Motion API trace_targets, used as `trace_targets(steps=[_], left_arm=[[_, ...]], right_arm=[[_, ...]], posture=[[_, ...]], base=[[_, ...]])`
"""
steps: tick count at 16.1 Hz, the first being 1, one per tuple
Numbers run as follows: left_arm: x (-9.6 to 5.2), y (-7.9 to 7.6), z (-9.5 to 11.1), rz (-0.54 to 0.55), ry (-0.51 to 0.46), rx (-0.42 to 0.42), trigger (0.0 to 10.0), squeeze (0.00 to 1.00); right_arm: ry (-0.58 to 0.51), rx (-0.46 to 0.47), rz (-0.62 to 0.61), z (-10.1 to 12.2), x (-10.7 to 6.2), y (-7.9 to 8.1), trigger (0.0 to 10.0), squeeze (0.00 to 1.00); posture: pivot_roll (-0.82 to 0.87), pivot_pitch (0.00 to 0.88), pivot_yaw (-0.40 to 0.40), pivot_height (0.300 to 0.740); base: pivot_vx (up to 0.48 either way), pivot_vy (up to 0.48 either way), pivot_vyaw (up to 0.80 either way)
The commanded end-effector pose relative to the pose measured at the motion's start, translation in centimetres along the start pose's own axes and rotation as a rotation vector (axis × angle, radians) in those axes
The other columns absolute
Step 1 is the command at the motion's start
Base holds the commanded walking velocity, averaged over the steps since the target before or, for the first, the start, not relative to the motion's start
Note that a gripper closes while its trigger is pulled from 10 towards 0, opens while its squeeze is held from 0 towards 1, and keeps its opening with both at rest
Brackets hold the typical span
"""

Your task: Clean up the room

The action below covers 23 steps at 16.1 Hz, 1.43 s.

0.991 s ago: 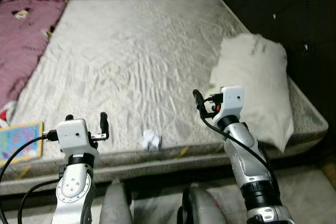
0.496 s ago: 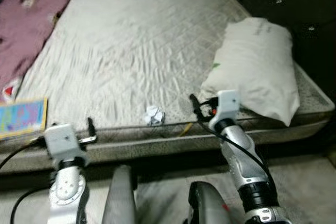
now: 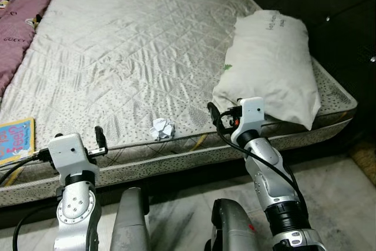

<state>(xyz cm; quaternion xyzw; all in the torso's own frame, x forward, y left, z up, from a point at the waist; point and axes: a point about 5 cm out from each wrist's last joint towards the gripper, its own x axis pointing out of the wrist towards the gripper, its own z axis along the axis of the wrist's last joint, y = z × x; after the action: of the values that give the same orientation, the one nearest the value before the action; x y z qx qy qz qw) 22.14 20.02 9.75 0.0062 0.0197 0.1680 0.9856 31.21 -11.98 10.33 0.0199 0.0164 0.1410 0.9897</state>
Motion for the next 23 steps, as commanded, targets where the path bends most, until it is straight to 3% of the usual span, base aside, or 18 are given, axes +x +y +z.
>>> trace_targets(steps=[1, 8, 12, 18, 23], left_arm=[[-0.06, 0.26, -0.1, 0.017, 0.012, 0.001, 10.0, 0.0], [0.0, 0.2, -0.05, 0.014, 0.011, -0.009, 10.0, 0.0], [0.17, 0.04, -0.03, 0.007, 0.01, -0.013, 10.0, 0.0], [0.24, -0.18, -0.03, 0.005, 0.007, -0.015, 10.0, 0.0], [0.26, -0.28, 0.02, -0.002, 0.007, -0.013, 10.0, 0.0]], right_arm=[[-0.01, 0.001, 0.017, 0.2, 0.15, 0.24, 10.0, 0.0], [0.004, -0.016, 0.048, -0.13, 0.39, 0.78, 10.0, 0.0], [0.0, -0.015, 0.054, -0.1, 0.43, 0.79, 10.0, 0.0], [0.01, -0.043, 0.076, -0.25, 0.6, 1.04, 10.0, 0.0], [0.011, -0.042, 0.081, -0.38, 0.56, 1.16, 10.0, 0.0]], posture=[[0.0, 0.071, -0.021, 0.58], [0.0, 0.06, -0.019, 0.58], [-0.01, 0.059, -0.019, 0.546], [0.0, 0.049, -0.025, 0.546], [0.0, 0.049, -0.023, 0.546]], base=[[0.0, 0.0, 0.0], [0.0, 0.0, 0.21], [0.0, 0.0, 0.42], [0.0, 0.0, 0.0], [0.0, 0.0, 0.57]])
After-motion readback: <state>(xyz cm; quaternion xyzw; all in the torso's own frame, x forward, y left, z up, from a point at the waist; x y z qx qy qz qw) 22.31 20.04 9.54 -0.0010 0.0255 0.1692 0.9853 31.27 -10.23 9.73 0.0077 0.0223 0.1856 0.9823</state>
